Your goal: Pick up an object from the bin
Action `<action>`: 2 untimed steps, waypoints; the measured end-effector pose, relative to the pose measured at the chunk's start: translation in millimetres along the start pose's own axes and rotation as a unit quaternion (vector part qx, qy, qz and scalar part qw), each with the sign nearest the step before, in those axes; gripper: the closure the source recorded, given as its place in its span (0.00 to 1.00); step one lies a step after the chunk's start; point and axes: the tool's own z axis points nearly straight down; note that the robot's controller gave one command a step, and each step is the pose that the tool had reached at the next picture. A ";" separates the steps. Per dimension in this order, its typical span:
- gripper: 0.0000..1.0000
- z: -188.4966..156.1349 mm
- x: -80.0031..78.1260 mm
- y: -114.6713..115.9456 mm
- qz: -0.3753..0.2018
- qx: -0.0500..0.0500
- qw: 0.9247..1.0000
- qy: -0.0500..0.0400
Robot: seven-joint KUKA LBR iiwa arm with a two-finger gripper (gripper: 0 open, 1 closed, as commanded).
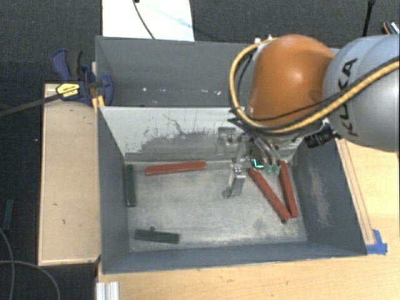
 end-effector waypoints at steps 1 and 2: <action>0.00 117.1 -51.7 46.3 0.024 -0.001 1.000 -0.001; 0.00 176.2 -45.9 26.1 0.090 0.000 0.996 -0.002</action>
Offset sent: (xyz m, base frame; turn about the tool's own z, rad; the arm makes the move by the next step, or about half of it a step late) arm 0.0510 0.0448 -0.1131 0.0509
